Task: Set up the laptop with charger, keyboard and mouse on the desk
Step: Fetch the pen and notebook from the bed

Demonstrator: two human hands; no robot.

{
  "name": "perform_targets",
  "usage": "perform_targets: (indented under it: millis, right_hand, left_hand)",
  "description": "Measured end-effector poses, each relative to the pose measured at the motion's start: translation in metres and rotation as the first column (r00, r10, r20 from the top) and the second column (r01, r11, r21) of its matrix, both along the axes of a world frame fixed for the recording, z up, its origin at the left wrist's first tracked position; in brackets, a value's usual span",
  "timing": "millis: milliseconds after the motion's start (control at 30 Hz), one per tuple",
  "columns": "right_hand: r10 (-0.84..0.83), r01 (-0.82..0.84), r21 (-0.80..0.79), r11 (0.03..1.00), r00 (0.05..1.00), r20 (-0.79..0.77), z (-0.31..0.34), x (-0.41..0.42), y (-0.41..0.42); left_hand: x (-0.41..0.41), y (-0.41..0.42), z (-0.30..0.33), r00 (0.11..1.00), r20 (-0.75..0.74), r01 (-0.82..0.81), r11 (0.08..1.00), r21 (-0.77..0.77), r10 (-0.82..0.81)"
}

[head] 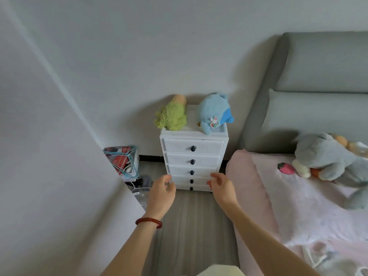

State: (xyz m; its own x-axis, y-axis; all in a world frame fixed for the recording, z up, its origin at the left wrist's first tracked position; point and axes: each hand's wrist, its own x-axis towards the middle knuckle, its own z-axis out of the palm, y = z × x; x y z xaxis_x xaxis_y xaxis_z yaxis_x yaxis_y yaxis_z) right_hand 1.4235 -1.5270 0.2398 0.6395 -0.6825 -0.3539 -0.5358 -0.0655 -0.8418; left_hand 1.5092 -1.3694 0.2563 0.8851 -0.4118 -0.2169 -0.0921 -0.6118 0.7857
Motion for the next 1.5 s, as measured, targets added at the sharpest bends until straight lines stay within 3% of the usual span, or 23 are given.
perform_targets:
  millis: [300, 433, 500, 667, 767, 833, 900, 967, 1033, 1100, 1200, 1267, 1300, 1367, 1433, 1500]
  right_hand:
    - [-0.059, 0.109, 0.261, 0.959, 0.98, -0.192, -0.104, 0.201, -0.093]
    - [-0.168, 0.29, 0.498, 0.817, 0.947, -0.276, -0.148, 0.267, -0.12]
    - [-0.246, 0.374, 0.54, 0.754, 0.923, -0.296, -0.158, 0.28, -0.124]
    - [-0.147, 0.287, 0.403, 0.869, 0.927, -0.345, -0.181, 0.26, -0.104]
    - [-0.042, 0.226, 0.444, 0.867, 0.921, -0.388, -0.179, 0.224, -0.089]
    - [0.084, 0.12, 0.45, 0.885, 0.909, -0.408, -0.173, 0.198, -0.081]
    - [0.29, -0.103, 0.398, 0.912, 0.848, -0.444, -0.165, 0.176, -0.083]
    - [0.509, -0.363, 0.366, 0.857, 0.711, -0.486, -0.149, 0.16, -0.091]
    - [0.608, -0.482, 0.371, 0.794, 0.632, -0.48, -0.133, 0.151, -0.101]
    - [0.568, -0.479, 0.307, 0.823, 0.666, -0.483, -0.121, 0.15, -0.112]
    - [0.309, -0.301, 0.096, 0.949, 0.821, -0.48, -0.121, 0.156, -0.123]
    - [0.208, -0.242, -0.002, 0.97, 0.837, -0.507, -0.131, 0.164, -0.128]
    - [0.206, -0.255, -0.016, 0.967, 0.814, -0.543, -0.139, 0.168, -0.133]
    - [0.195, -0.244, 0.003, 0.97, 0.769, -0.609, -0.156, 0.175, -0.14]
    - [0.156, -0.15, 0.062, 0.987, 0.761, -0.629, -0.169, 0.184, -0.143]
    - [0.1, -0.064, 0.079, 0.995, 0.757, -0.646, -0.183, 0.197, -0.144]
  left_hand:
    - [0.138, -0.093, -0.079, 1.0, 0.017, 0.005, 0.995, 0.095, -0.007]
    - [0.181, -0.125, -0.115, 0.989, 0.085, 0.103, 0.978, 0.18, -0.119]
    - [0.196, -0.135, -0.125, 0.971, 0.157, 0.143, 0.962, 0.232, -0.182]
    - [0.218, -0.156, -0.142, 0.892, 0.255, 0.211, 0.842, 0.496, -0.373]
    - [0.218, -0.155, -0.152, 0.816, 0.124, 0.374, 0.68, 0.63, -0.564]
    - [0.211, -0.146, -0.16, 0.778, -0.017, 0.504, 0.61, 0.611, -0.628]
    - [0.202, -0.136, -0.162, 0.763, -0.112, 0.578, 0.594, 0.56, -0.637]
    - [0.191, -0.125, -0.162, 0.775, -0.173, 0.602, 0.626, 0.497, -0.608]
    - [0.183, -0.116, -0.162, 0.783, -0.207, 0.608, 0.651, 0.455, -0.587]
    - [0.181, -0.113, -0.161, 0.775, -0.213, 0.617, 0.64, 0.457, -0.595]
    - [0.186, -0.115, -0.16, 0.732, -0.281, 0.671, 0.587, 0.452, -0.62]
    - [0.194, -0.12, -0.163, 0.663, -0.388, 0.746, 0.523, 0.412, -0.64]
    - [0.199, -0.124, -0.166, 0.644, -0.451, 0.765, 0.533, 0.362, -0.618]
    - [0.206, -0.132, -0.173, 0.699, -0.486, 0.697, 0.651, 0.3, -0.525]
    - [0.211, -0.143, -0.183, 0.863, -0.284, 0.502, 0.773, 0.387, -0.418]
    - [0.215, -0.159, -0.195, 0.941, -0.106, 0.329, 0.796, 0.509, -0.321]
